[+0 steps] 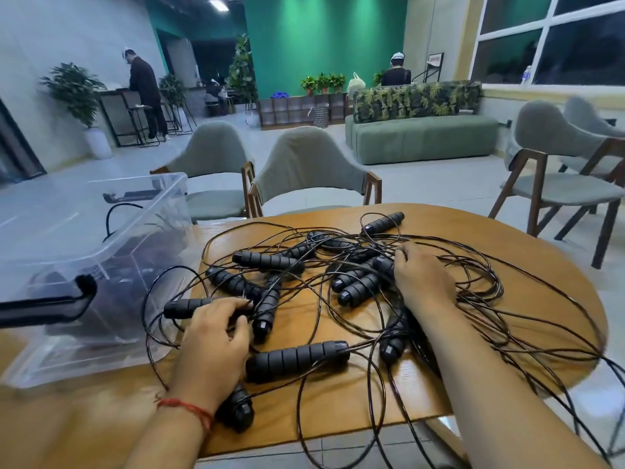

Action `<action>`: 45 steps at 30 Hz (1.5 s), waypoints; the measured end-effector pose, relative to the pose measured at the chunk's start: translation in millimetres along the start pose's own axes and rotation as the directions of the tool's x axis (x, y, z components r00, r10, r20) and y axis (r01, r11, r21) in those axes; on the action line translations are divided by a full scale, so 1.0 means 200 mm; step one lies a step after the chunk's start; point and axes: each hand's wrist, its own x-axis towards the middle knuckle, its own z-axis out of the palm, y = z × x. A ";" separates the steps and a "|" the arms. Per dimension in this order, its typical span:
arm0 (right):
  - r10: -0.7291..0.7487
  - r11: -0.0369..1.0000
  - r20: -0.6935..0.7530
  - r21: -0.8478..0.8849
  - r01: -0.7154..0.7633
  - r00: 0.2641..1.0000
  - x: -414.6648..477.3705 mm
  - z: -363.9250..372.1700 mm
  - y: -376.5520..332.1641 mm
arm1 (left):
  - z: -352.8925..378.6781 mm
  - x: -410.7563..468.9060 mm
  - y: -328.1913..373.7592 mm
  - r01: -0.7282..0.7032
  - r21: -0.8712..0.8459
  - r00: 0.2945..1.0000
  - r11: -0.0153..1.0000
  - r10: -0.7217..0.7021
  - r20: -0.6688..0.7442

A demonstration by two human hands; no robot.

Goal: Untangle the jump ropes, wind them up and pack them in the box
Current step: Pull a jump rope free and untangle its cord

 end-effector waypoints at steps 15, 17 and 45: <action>-0.009 0.998 0.134 -0.059 0.017 0.991 0.03 -0.02 0.00 | 0.01 0.03 0.01 -0.003 0.133 0.999 0.991 -0.003 0.048; -0.002 0.998 0.192 -0.062 0.014 0.981 0.03 -0.04 0.00 | -0.01 0.01 0.03 -0.009 0.165 0.997 0.986 -0.004 0.079; -0.004 0.991 0.502 -0.112 0.070 0.865 -0.92 -0.94 0.22 | -0.62 -0.98 0.46 -0.181 -0.054 0.976 0.982 0.186 0.114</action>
